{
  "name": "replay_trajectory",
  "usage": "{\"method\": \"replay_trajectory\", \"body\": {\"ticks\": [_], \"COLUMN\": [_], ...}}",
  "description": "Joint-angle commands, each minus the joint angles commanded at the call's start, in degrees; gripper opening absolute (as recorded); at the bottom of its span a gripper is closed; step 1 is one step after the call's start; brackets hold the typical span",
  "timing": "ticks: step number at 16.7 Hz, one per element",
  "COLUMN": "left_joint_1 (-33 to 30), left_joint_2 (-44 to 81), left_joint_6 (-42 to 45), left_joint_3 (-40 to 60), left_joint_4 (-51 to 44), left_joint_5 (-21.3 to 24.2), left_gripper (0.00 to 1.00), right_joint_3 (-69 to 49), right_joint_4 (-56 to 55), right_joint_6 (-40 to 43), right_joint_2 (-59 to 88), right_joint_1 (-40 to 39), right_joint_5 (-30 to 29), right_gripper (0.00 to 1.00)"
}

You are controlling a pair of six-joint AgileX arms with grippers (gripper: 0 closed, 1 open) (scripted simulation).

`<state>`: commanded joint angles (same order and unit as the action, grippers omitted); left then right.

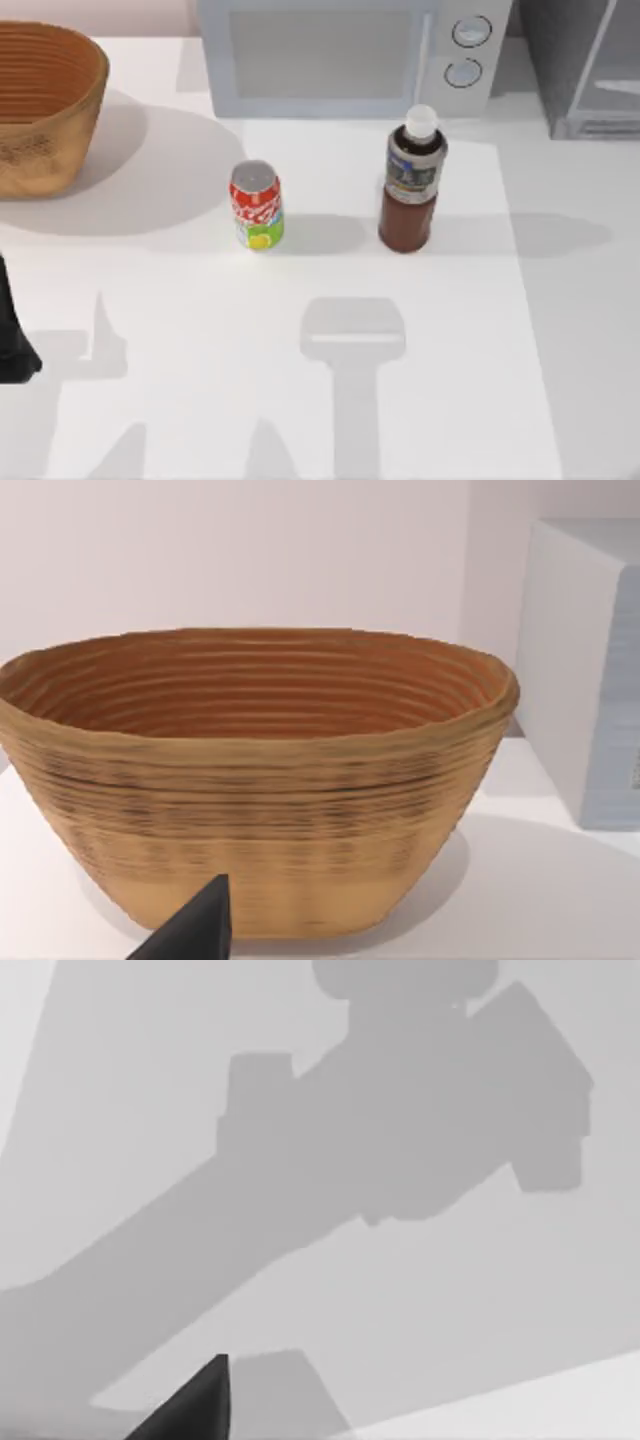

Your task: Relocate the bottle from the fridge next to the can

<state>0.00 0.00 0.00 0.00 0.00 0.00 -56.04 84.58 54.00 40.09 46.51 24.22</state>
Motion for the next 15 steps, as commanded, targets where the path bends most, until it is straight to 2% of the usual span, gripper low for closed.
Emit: {"method": "replay_trajectory", "body": {"ticks": [9,12,15], "left_joint_1": [0.0,0.0,0.0], "left_joint_2": [0.0,0.0,0.0], "left_joint_6": [0.0,0.0,0.0], "left_joint_3": [0.0,0.0,0.0], "left_joint_4": [0.0,0.0,0.0], "left_joint_5": [0.0,0.0,0.0], "left_gripper": [1.0,1.0,1.0], "right_joint_3": [-14.7,-18.1,-20.2], "right_joint_4": [0.9,1.1,1.1], "right_joint_6": [45.6,56.3,62.6], "right_joint_2": [46.0,56.7,63.0], "right_joint_1": [40.8,50.4,56.0], "right_joint_5": [21.0,26.1,29.2], "right_gripper": [1.0,1.0,1.0]}}
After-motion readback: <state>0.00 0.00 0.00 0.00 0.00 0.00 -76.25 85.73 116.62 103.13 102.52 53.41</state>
